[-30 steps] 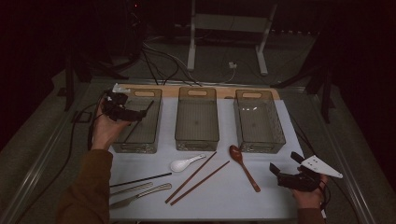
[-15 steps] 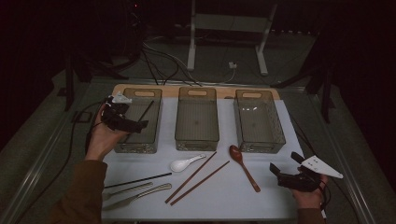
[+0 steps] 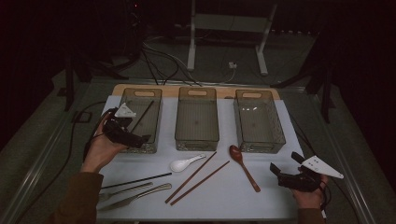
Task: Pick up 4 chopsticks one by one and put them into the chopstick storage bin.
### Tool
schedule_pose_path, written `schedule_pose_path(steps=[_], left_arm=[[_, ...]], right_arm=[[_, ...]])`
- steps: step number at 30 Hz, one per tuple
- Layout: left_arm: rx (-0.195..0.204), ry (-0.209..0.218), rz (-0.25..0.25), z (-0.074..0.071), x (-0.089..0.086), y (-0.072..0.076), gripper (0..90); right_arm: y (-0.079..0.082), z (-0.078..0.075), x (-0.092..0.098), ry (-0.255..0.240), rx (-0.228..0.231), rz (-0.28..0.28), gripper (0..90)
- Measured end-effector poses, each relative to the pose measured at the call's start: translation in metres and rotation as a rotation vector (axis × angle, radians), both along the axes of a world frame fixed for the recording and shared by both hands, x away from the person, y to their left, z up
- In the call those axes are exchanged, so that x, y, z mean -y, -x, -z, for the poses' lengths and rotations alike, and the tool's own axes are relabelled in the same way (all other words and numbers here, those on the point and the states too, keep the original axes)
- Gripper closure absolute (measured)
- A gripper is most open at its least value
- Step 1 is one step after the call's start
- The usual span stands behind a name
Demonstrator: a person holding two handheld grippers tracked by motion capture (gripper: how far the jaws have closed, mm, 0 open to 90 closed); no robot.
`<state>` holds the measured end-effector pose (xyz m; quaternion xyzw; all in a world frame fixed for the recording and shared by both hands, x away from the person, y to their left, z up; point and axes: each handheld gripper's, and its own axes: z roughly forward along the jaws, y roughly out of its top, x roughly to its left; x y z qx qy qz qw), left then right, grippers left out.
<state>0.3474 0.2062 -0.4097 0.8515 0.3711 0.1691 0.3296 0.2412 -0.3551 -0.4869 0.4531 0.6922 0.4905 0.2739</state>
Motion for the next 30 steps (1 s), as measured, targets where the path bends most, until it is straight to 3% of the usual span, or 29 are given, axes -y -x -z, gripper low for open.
schedule_pose_path(steps=[9,22,30], left_arm=[[0.007,-0.003,0.050,0.011,0.002,0.019,1.3],[-0.019,-0.007,0.094,0.031,0.002,0.035,1.3],[-0.058,-0.031,0.112,0.045,0.004,0.041,1.3]], right_arm=[[0.000,0.000,0.000,0.000,0.000,0.002,0.0],[0.000,0.000,0.000,0.001,0.002,-0.001,0.0],[0.000,0.000,0.000,0.000,0.002,-0.001,0.0]])
